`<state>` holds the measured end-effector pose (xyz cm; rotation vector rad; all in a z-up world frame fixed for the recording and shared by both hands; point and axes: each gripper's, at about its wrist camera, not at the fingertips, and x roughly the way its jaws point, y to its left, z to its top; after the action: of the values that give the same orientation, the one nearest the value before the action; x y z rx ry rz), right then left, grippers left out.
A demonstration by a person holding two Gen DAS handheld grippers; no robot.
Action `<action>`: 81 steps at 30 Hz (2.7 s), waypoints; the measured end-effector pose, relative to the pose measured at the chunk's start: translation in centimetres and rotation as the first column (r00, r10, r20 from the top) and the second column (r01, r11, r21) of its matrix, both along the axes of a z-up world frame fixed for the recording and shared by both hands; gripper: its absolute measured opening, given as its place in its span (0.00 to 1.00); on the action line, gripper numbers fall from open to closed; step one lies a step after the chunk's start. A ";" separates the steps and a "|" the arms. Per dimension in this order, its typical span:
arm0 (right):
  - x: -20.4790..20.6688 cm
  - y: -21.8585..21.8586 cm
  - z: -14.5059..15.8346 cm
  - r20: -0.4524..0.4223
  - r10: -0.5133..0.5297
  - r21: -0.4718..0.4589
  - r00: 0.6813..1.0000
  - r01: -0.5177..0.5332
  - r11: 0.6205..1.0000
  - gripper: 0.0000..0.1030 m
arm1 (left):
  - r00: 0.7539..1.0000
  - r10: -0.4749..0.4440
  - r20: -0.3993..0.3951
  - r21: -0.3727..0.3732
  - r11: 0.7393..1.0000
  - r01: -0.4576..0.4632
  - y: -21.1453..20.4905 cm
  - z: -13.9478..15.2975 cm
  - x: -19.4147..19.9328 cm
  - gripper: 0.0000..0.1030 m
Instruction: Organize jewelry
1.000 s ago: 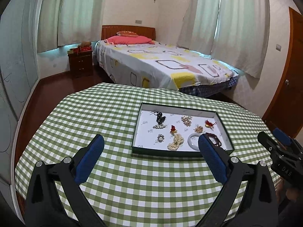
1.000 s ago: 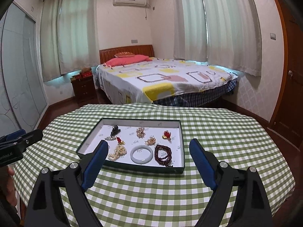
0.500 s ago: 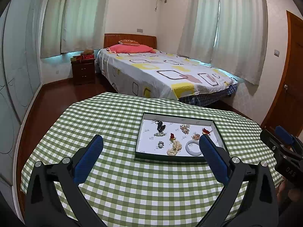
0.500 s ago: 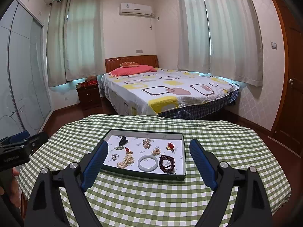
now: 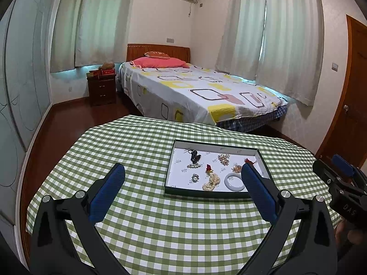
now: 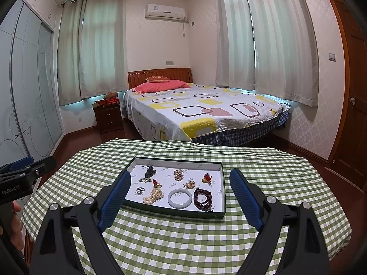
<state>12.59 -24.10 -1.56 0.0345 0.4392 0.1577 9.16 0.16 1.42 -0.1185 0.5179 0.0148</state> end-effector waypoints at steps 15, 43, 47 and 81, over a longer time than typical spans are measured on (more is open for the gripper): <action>-0.2 -0.3 0.1 -0.003 -0.001 0.004 1.000 0.001 1.000 0.83 | 1.000 0.001 0.002 -0.002 1.000 -0.001 0.0 0.2 -0.1 0.96; -0.4 -0.2 0.0 -0.008 0.001 0.002 1.000 -0.001 1.000 0.83 | 1.000 0.007 0.020 0.012 1.000 -0.007 0.0 0.6 0.0 0.96; -0.4 -0.3 0.0 -0.008 0.001 0.001 1.000 -0.001 1.000 0.83 | 1.000 0.003 0.019 0.016 1.000 -0.003 0.0 0.6 0.0 0.96; -0.6 -0.2 -1.0 -0.025 -0.002 -0.004 1.000 0.001 1.000 0.83 | 1.000 -0.007 -0.015 0.014 1.000 0.008 0.2 -1.0 0.8 0.96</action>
<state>12.02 -24.32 -2.57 0.0330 0.4647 0.1551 9.92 0.40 0.44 -0.1022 0.5336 0.0121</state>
